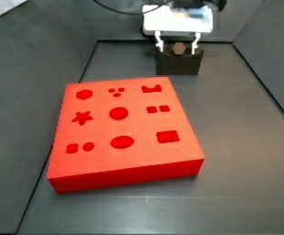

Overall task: Pick up the hexagon object. Move up. Place the hexagon object on the fixture. Regrasp the hexagon object. Move to above the board. Insert the hexagon object.
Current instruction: Regrasp the hexagon object.

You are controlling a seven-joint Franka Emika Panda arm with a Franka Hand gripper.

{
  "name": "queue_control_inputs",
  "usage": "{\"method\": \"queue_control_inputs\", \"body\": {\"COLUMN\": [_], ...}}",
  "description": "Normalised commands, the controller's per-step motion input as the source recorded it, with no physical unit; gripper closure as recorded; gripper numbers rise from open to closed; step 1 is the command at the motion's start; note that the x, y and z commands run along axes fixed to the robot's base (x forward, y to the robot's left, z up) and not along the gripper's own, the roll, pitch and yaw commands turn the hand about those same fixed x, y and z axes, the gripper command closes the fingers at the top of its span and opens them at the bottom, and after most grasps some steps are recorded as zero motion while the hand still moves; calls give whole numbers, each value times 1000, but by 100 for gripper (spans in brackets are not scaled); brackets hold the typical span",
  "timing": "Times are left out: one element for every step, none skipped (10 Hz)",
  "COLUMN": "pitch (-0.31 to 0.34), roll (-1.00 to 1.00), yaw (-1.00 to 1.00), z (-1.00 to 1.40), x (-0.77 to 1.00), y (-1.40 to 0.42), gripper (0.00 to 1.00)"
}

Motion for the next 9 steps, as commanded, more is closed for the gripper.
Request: {"method": "queue_control_inputs", "body": {"pitch": [13,19,32,48,62,69,69,69,68], "roll": [19,40,56,59,59,48,46,1000,1000], "yaw": [-8,3,6,8,6,-2,-12,7,6], "z": [1000,1000,1000,924,760,537,359,1000,970], "x": [-21,-29,-38,-41,-37,-29,-26,-78,-79], "y": [3,-3,-1,-2,-2,4,3,-969,-1000], "gripper": [0,0,0,0,0,0,0,0,0]}}
